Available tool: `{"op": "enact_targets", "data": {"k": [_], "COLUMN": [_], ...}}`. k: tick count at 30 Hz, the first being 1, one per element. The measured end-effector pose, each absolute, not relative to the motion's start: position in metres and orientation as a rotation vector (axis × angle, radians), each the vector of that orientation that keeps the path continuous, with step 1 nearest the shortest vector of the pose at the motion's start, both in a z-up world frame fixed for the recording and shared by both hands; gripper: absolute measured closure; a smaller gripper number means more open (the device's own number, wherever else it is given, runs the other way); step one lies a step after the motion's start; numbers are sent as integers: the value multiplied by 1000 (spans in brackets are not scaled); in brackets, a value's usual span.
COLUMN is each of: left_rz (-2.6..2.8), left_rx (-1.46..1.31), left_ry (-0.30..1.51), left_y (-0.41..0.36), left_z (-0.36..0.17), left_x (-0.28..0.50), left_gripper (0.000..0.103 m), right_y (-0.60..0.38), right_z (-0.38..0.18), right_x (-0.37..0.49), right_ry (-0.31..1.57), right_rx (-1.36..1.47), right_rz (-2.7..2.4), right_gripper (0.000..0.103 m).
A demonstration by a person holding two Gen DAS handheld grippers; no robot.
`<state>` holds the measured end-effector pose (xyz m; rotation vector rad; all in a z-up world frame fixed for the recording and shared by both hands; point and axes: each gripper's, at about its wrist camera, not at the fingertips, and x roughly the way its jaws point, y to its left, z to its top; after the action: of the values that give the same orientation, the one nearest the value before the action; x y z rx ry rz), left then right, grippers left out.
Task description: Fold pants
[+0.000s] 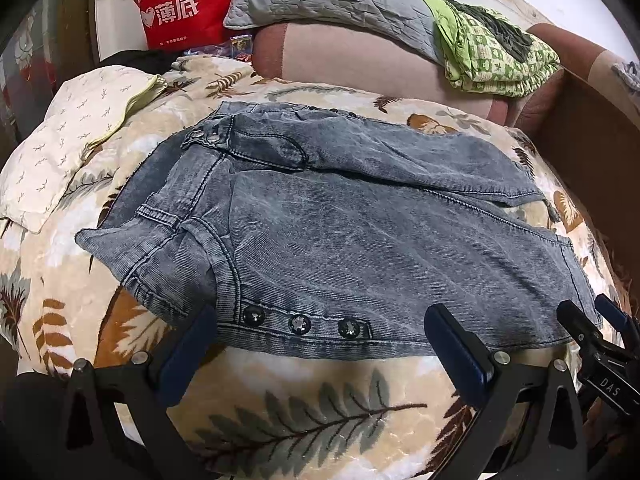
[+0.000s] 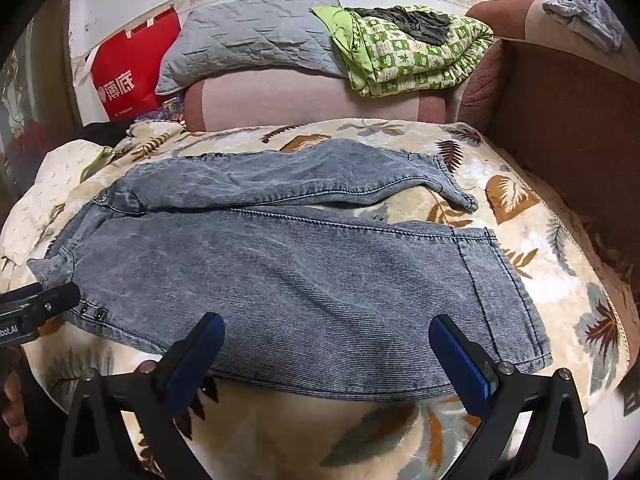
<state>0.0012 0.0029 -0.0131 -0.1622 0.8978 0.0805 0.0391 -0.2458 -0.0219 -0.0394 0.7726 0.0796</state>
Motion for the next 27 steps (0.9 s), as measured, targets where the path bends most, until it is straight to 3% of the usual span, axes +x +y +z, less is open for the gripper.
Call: {"op": "enact_targets", "data": {"k": [11,22,25,27], "left_rz": [142,364,367,370], "left_rx": [-192,-547,-615,-641], "left_ry": [913,933,943,935], "left_y": [34,153,164,168], "left_z": [-15,-37,-47,-52], "left_x": [0,10,12,14], "left_gripper": [0,0,0,0], "right_y": [-257,-415,-450,-461], "right_z": [-22,-59,-74,-83], "right_x": [38,23,25,28], "right_ry": [810,951,948,944], "right_rx": [26,832,962,1037], "right_rz": [103,16,-64,-66], "right_gripper": [0,1,15,17]}}
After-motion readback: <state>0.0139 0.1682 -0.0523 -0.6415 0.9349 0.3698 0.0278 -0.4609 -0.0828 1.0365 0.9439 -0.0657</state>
